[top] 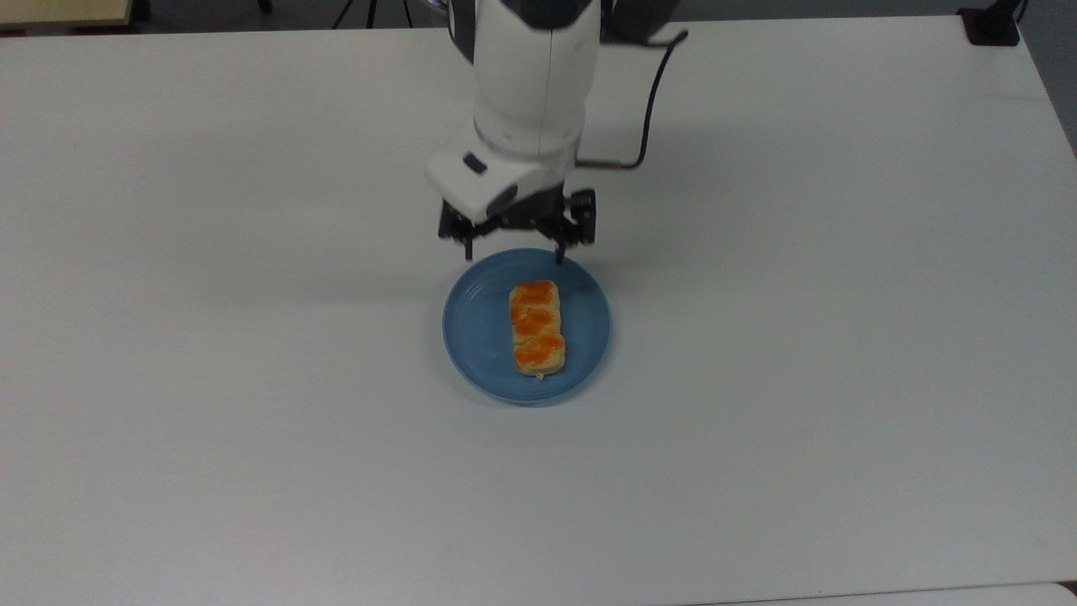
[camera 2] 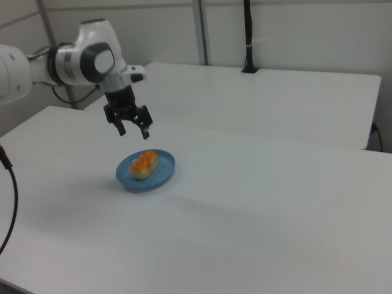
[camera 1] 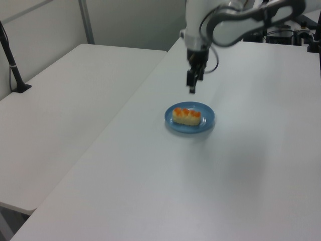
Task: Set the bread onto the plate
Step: 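Open the gripper to release the bread and raise it away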
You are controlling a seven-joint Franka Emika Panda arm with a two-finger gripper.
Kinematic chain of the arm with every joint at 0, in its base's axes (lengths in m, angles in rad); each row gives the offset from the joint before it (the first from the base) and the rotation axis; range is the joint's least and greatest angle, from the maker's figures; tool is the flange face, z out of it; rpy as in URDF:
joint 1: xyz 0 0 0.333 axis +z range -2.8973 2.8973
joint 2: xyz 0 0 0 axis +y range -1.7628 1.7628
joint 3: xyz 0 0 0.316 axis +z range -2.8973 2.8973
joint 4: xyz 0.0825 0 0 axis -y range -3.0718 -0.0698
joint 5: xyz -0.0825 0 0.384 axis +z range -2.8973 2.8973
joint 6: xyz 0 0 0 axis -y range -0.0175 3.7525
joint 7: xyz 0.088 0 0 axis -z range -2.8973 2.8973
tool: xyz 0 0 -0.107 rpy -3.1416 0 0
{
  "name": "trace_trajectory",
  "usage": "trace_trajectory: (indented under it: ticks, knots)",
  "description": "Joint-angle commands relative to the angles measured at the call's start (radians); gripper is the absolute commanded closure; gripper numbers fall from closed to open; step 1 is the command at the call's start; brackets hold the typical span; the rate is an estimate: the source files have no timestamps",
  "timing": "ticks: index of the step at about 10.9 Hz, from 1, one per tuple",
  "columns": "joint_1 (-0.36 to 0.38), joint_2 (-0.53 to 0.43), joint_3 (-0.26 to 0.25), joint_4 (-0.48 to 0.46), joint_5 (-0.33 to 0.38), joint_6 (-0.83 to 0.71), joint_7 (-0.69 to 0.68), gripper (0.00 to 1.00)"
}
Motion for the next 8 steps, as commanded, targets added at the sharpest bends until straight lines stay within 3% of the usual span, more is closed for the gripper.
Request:
trace_trajectory:
  ticks: [1, 5, 8]
  knots:
    - [-0.015, -0.179, -0.013, -0.049, -0.025, -0.184, 0.006, 0.00]
    - [-0.090, -0.326, 0.000, -0.061, -0.010, -0.320, -0.022, 0.00]
    - [-0.095, -0.333, -0.001, -0.060, -0.009, -0.338, -0.028, 0.00]
